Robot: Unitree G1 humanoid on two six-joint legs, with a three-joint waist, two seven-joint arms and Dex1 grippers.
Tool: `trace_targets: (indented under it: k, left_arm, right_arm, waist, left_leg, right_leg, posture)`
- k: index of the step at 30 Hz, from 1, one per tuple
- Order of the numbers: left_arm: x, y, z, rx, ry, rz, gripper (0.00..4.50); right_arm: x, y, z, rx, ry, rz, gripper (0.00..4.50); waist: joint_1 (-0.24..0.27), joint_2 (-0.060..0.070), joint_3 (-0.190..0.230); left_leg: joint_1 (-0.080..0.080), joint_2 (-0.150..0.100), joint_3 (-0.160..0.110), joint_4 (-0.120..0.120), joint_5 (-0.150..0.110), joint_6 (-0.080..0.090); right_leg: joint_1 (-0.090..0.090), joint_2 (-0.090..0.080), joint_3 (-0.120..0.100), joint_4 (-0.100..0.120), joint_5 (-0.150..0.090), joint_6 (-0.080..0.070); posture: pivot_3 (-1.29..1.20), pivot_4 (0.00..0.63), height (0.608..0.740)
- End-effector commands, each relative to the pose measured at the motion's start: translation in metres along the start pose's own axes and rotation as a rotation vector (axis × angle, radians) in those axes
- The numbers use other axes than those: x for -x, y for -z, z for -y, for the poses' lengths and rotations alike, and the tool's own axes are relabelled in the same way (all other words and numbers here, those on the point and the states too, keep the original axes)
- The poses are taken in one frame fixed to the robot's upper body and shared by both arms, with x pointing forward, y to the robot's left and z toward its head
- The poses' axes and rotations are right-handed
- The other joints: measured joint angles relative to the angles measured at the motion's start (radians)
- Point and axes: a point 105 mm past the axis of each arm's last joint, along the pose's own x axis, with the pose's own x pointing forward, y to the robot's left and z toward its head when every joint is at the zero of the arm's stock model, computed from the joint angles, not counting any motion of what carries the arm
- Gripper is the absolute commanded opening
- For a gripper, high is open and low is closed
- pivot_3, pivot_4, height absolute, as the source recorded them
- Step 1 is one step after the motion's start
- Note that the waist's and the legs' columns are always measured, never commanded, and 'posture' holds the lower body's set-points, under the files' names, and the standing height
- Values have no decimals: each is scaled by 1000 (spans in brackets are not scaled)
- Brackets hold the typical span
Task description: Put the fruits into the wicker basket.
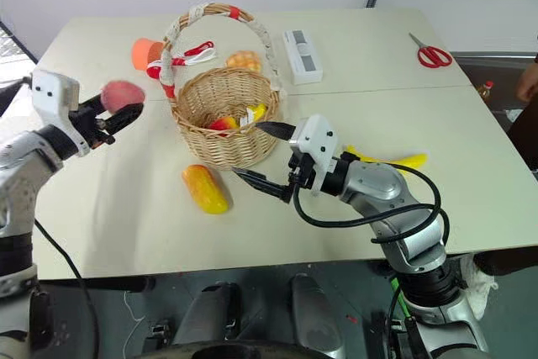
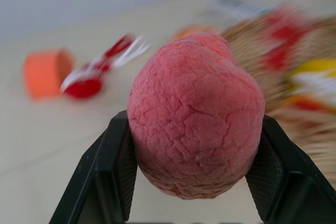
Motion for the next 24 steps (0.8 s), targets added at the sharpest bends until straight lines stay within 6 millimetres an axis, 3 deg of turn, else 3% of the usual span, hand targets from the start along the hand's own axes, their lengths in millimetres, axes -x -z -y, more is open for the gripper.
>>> trace_targets:
  k: [1, 5, 10, 14, 15, 18, 21, 24]
  left_arm:
    - [-6, -21, 43, -44, 207, 12, 2616]
    - [-30, -28, 73, -80, 309, 5, 2616]
    - [-73, -18, 77, -105, 250, -63, 2616]
    - [-87, -16, 79, -85, 245, -75, 4196]
    - [-88, -16, 77, -94, 241, -75, 4482]
    - [-86, -19, 73, -100, 233, -60, 4482]
    - [-64, -39, 71, -105, 301, 64, 4482]
    - [-43, -45, 70, -134, 345, 111, 4482]
  right_arm:
    - [0, -13, 5, 57, 2, 38, 4500]
    - [-4, -16, 7, 60, 0, 46, 4500]
    - [-7, -19, 6, 64, 1, 52, 4500]
    - [-6, -21, 7, 70, 21, 48, 4500]
    - [-5, -21, 7, 71, 26, 44, 4500]
    - [-2, -23, 7, 71, 37, 40, 4500]
    - [-1, -23, 6, 67, 47, 35, 4500]
    - [0, -23, 6, 62, 50, 29, 4500]
  waist:
    - [-1, 0, 0]
    - [-4, 0, 0]
    - [-7, 0, 0]
    - [-12, 0, 0]
    - [-12, 0, 0]
    - [-8, 0, 0]
    - [-10, 0, 0]
    - [-10, 0, 0]
  left_leg:
    - [1, 0, 0, 1, 0, 0]
    - [1, -1, 2, 1, 0, 0]
    - [1, -3, 1, 0, 0, 0]
    - [0, -3, 1, 0, 0, 0]
    - [0, -3, 1, 0, 0, 0]
    - [0, -2, 1, 0, 0, 0]
    - [0, -2, 1, 0, 0, 0]
    - [0, 0, 1, 0, 0, 0]
  right_leg:
    - [1, 1, 0, 0, 0, 0]
    - [1, 4, 0, 0, 0, 0]
    - [1, 5, 1, 0, 0, 0]
    - [0, 6, 1, 1, 0, 0]
    - [0, 6, 1, 0, 0, 0]
    - [-1, 6, 1, 0, 0, 0]
    - [-1, 5, 1, 0, 0, 0]
    - [-1, 5, 1, 0, 0, 0]
  posture:
    - [0, 150, 740]
    - [0, 150, 740]
    - [0, 150, 740]
    - [0, 150, 740]
    - [0, 150, 740]
    - [0, 150, 740]
    - [0, 150, 740]
    - [0, 150, 740]
